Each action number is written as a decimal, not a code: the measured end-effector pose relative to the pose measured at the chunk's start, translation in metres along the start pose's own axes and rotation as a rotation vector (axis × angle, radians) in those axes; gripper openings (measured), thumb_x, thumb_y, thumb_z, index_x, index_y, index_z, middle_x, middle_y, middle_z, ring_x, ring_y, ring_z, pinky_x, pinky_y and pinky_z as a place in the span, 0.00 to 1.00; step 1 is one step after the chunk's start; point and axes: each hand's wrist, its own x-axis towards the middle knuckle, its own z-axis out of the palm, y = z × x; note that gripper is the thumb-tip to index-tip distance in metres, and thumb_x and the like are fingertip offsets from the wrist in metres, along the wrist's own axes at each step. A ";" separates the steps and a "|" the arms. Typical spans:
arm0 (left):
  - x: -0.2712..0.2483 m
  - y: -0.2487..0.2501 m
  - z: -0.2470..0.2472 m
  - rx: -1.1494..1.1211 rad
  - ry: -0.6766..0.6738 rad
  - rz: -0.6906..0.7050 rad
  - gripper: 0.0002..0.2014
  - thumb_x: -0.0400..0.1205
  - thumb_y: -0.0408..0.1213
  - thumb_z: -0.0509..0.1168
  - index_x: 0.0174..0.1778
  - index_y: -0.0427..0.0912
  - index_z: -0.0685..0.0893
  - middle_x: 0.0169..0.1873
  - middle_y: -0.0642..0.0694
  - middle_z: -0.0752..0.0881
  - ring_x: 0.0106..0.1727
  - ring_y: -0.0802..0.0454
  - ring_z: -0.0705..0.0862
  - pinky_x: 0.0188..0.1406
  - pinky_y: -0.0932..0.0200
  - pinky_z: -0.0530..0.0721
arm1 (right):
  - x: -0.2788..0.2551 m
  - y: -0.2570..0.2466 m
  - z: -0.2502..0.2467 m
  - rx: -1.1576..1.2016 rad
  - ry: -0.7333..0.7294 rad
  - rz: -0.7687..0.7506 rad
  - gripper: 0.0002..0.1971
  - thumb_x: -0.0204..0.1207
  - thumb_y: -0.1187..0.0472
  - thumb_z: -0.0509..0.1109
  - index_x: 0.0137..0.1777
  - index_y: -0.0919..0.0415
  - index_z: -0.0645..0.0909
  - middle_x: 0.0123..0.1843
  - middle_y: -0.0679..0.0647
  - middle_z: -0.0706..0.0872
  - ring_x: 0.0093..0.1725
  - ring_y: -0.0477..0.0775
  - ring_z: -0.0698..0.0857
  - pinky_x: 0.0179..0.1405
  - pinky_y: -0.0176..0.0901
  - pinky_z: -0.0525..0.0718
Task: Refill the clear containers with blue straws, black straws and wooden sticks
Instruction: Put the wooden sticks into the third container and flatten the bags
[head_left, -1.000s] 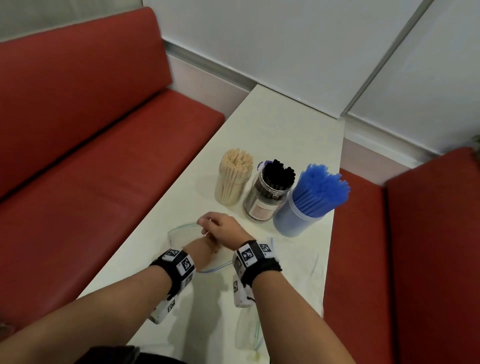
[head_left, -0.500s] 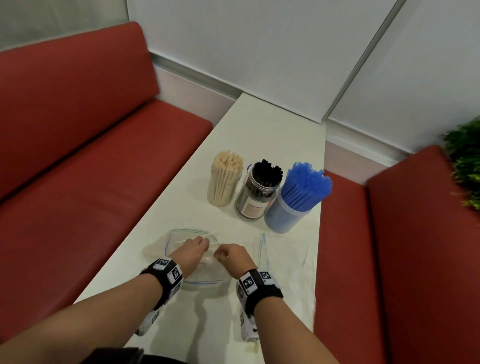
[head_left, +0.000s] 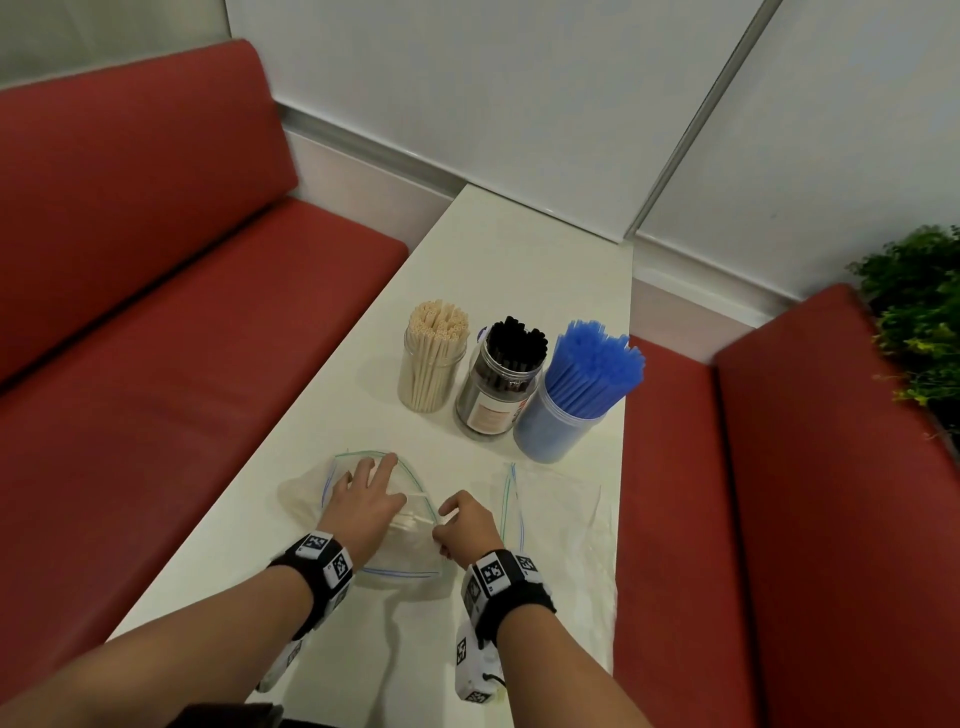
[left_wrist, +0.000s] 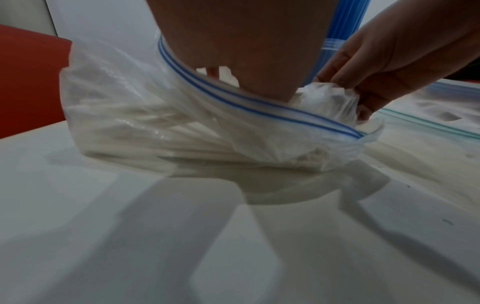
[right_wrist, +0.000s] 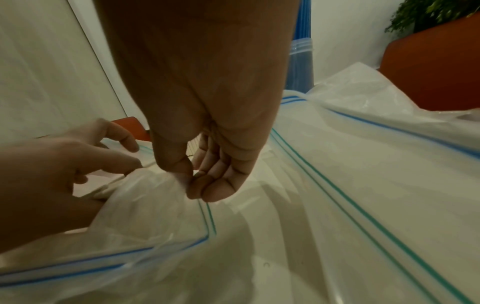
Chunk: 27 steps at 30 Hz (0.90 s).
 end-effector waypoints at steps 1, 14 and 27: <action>0.002 0.000 0.000 0.001 -0.008 0.003 0.16 0.78 0.27 0.64 0.57 0.49 0.83 0.83 0.38 0.54 0.81 0.33 0.58 0.72 0.38 0.66 | 0.001 0.000 0.000 -0.005 0.013 0.000 0.11 0.77 0.71 0.70 0.54 0.59 0.76 0.43 0.60 0.85 0.33 0.55 0.84 0.44 0.50 0.88; 0.023 0.006 -0.024 -0.591 0.241 0.195 0.16 0.82 0.26 0.63 0.66 0.35 0.83 0.59 0.38 0.83 0.55 0.39 0.84 0.58 0.52 0.79 | 0.007 0.004 -0.005 -0.120 0.257 0.002 0.18 0.79 0.72 0.65 0.67 0.63 0.75 0.49 0.60 0.82 0.47 0.61 0.82 0.40 0.43 0.72; 0.056 0.004 -0.127 -1.637 0.438 -0.158 0.26 0.80 0.53 0.70 0.73 0.65 0.70 0.43 0.54 0.85 0.24 0.47 0.79 0.30 0.52 0.79 | -0.003 -0.029 -0.019 0.133 0.422 -0.064 0.16 0.82 0.70 0.61 0.65 0.59 0.84 0.52 0.59 0.87 0.51 0.60 0.86 0.48 0.44 0.82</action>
